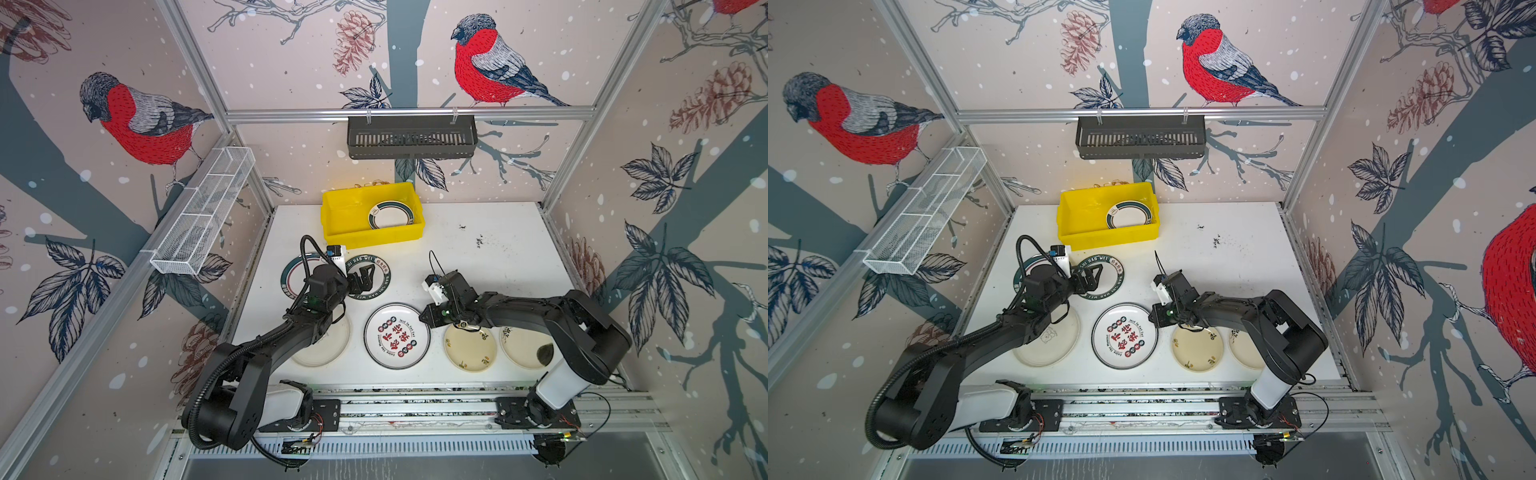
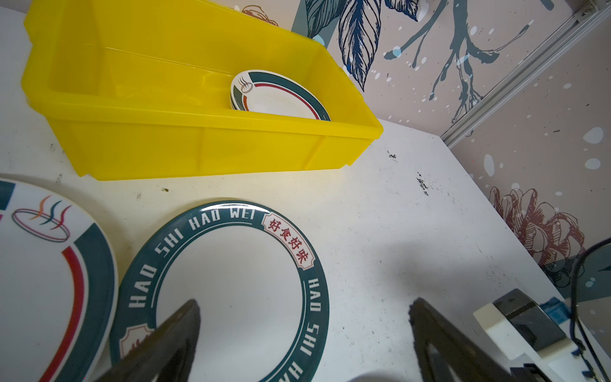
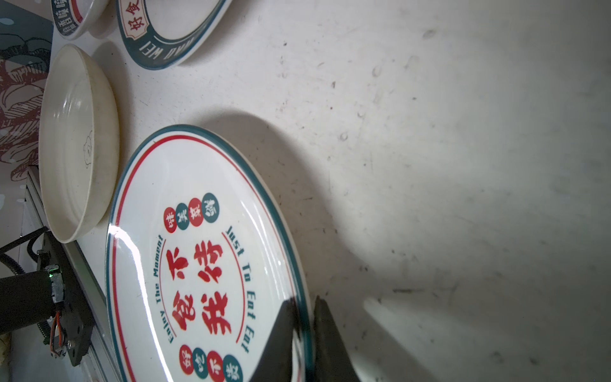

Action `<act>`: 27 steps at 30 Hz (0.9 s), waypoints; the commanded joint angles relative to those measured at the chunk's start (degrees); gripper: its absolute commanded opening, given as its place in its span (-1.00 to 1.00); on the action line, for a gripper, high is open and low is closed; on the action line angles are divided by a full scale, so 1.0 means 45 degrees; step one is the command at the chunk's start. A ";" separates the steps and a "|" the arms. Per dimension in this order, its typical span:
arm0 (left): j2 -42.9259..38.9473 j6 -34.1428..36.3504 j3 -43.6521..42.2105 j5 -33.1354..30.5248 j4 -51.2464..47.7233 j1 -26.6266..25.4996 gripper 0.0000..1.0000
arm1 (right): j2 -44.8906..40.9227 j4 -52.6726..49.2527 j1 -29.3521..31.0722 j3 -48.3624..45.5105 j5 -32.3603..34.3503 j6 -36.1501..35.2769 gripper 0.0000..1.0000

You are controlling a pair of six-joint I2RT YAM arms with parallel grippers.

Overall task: Place the plates into the plastic bin on the countertop
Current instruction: 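Grip the red-character plate edge with the right gripper and lift it upright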

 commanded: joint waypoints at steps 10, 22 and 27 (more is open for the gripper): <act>0.0294 0.0058 0.0206 0.0101 0.0234 0.0002 0.95 | 0.0051 -0.0154 -0.0003 0.0281 0.0384 -0.0191 -0.90; 0.0281 0.0113 0.0192 0.0062 0.0240 -0.0002 0.95 | -0.0367 -0.0359 -0.0638 0.0272 -0.0016 -0.0429 -0.98; 0.0216 0.0151 0.0147 0.0090 0.0276 -0.0002 0.95 | -0.0831 -0.0094 -0.1337 0.0041 -0.0771 -0.0273 -1.00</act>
